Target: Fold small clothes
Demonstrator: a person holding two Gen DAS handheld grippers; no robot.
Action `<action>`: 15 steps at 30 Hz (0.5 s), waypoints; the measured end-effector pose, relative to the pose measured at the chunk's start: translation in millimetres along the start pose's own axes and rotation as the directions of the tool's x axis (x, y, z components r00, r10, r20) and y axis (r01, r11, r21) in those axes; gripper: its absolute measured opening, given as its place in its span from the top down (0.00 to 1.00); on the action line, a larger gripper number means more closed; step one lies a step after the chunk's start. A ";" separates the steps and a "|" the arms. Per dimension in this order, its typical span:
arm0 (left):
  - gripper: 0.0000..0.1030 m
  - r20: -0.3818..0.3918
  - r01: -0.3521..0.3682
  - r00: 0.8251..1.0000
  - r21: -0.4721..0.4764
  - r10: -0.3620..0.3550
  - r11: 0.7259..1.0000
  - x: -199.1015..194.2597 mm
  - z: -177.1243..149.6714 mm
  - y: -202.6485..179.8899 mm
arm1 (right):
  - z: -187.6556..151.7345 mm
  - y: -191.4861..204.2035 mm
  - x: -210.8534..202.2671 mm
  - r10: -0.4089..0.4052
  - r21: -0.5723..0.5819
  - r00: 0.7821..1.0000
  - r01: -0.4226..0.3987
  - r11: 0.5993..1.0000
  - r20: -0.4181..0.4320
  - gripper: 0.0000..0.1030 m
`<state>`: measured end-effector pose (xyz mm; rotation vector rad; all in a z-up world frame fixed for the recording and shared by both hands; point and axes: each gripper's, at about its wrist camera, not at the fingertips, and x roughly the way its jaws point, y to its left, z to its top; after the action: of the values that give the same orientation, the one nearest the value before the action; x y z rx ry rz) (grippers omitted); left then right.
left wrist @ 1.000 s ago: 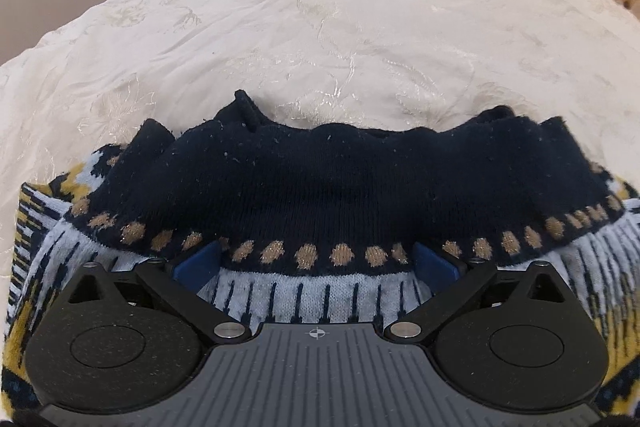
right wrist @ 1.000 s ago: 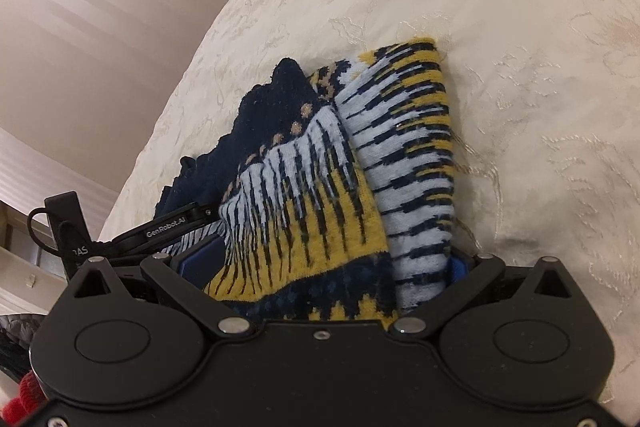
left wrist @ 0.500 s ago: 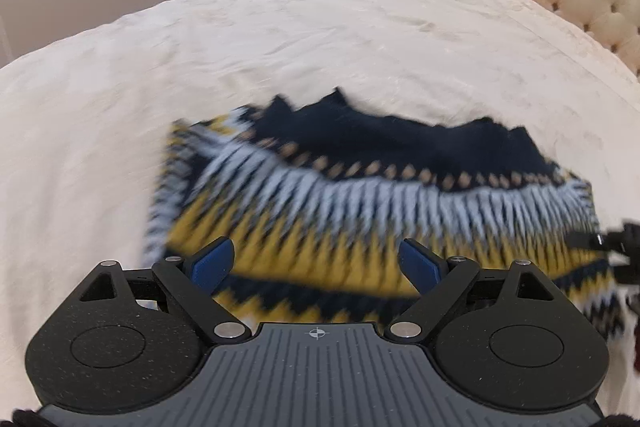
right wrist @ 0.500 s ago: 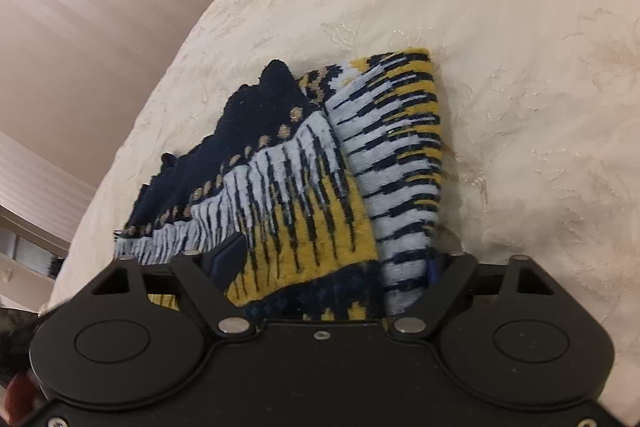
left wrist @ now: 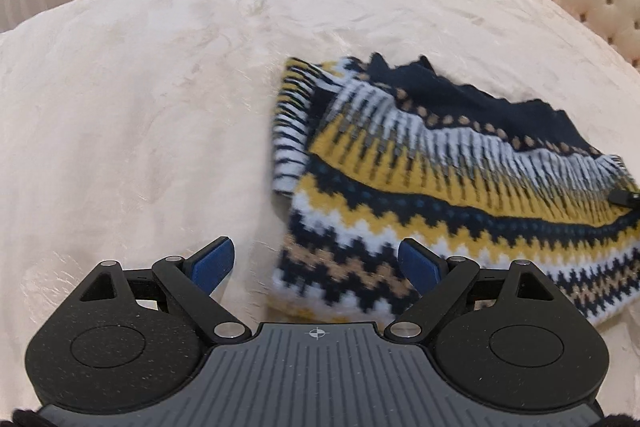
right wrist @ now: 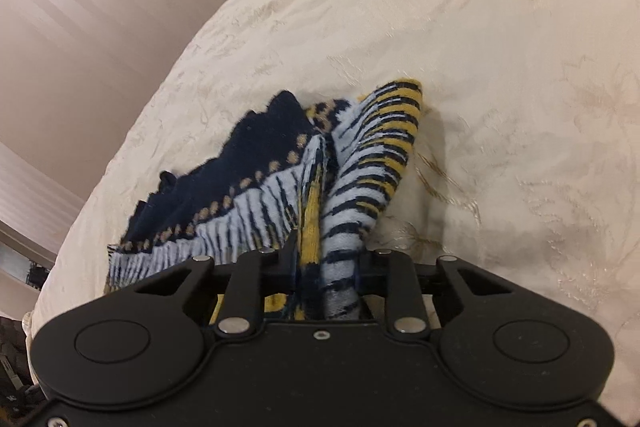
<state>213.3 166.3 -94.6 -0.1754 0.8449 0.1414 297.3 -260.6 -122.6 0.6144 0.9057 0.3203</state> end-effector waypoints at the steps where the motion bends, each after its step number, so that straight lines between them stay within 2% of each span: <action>1: 0.13 0.005 0.000 1.000 -0.001 0.000 1.000 -0.1 0.9 3.0 | 0.6 3.2 -1.7 0.001 0.012 1.000 -0.001 1.000 0.010 0.68; 5: 0.13 0.022 0.033 0.999 -0.023 -0.033 0.999 0.0 5.3 13.9 | 0.6 25.7 -6.7 -0.028 -0.012 0.999 0.029 1.000 0.046 0.68; 11: 0.13 0.055 0.043 0.998 -0.007 -0.042 0.999 -4.3 12.8 28.2 | -0.2 78.0 -9.2 -0.050 -0.133 0.995 0.061 0.989 0.083 0.69; 15: 0.13 0.069 0.035 0.997 0.003 -0.035 0.999 -4.4 16.2 34.3 | -6.4 113.2 -4.0 -0.004 -0.151 0.996 0.018 0.988 0.093 0.70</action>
<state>215.6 203.0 -84.1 -0.1828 0.7725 0.1138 289.1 -171.5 -52.9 0.4796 0.7880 0.3454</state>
